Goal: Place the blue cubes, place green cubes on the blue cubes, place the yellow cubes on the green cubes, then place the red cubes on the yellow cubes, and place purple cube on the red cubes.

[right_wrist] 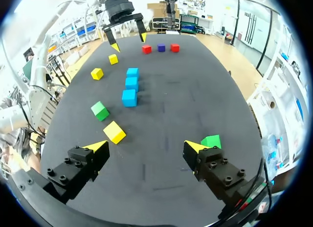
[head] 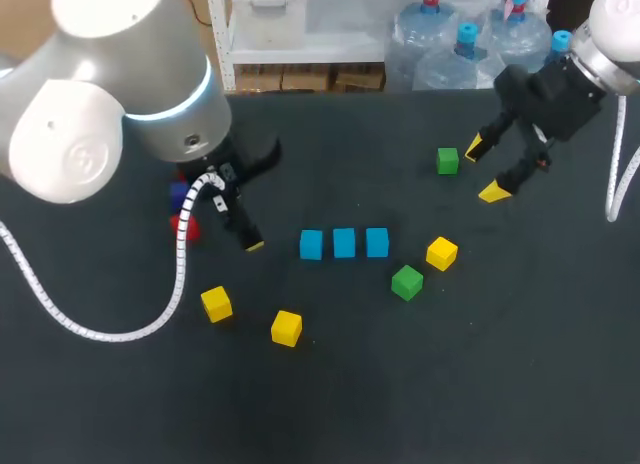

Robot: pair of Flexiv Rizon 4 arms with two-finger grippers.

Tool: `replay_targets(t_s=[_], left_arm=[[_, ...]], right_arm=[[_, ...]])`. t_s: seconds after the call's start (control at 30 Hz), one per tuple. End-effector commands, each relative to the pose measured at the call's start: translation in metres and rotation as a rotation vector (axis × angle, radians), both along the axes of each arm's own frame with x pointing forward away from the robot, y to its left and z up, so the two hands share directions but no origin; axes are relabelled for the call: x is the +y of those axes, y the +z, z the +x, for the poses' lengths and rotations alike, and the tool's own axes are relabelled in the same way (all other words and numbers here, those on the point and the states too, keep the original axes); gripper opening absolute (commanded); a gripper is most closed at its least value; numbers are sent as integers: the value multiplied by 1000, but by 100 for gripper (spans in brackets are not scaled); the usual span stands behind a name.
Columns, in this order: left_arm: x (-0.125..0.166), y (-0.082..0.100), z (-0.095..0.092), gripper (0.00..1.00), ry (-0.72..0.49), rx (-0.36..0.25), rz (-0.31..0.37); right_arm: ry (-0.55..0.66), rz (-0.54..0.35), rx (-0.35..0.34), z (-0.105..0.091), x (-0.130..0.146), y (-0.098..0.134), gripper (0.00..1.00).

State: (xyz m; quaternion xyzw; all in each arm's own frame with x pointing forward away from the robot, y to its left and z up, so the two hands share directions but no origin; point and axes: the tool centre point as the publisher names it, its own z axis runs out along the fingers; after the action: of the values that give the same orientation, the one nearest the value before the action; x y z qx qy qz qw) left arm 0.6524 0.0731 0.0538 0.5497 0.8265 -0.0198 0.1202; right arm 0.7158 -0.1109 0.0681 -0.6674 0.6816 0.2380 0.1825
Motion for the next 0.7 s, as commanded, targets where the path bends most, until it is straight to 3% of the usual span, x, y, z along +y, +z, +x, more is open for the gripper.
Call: replay_targets(t_s=[0.03,0.23,0.47,0.63,0.7], left_arm=[[1,0,0,100,-3,1,-5],[1,0,0,100,-3,1,-5],[1,0,0,100,-3,1,-5],[1,0,0,100,-3,1,-5],[1,0,0,100,-3,1,-5]], right_arm=[[9,-50,-6,9,2,11,100],[3,-111,11,37,4,18,100],[35,-178,51,67,11,6,100],[181,-195,95,79,19,-8,100],[139,-247,117,81,18,-13,100]])
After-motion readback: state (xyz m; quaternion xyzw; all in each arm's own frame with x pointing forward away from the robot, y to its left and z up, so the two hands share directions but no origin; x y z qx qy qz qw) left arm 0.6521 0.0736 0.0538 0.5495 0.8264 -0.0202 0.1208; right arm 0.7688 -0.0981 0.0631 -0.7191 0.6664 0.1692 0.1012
